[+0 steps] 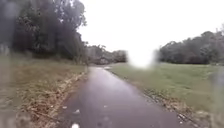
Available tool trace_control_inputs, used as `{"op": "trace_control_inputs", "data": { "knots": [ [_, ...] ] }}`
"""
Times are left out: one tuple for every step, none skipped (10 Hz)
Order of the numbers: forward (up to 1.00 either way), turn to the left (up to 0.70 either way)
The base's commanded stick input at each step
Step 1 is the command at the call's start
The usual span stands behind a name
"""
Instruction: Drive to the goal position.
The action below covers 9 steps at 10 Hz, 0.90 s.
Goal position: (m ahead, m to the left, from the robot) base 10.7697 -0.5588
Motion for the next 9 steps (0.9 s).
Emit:
{"op": "trace_control_inputs", "data": {
  "knots": [
    [0.5,0.0],
    [0.5,0.0],
    [0.5,0.0],
    [0.5,0.0],
    [0.5,0.0],
    [0.5,0.0],
    [0.5,0.0],
    [0.5,0.0],
    [0.5,0.0]
  ]
}}
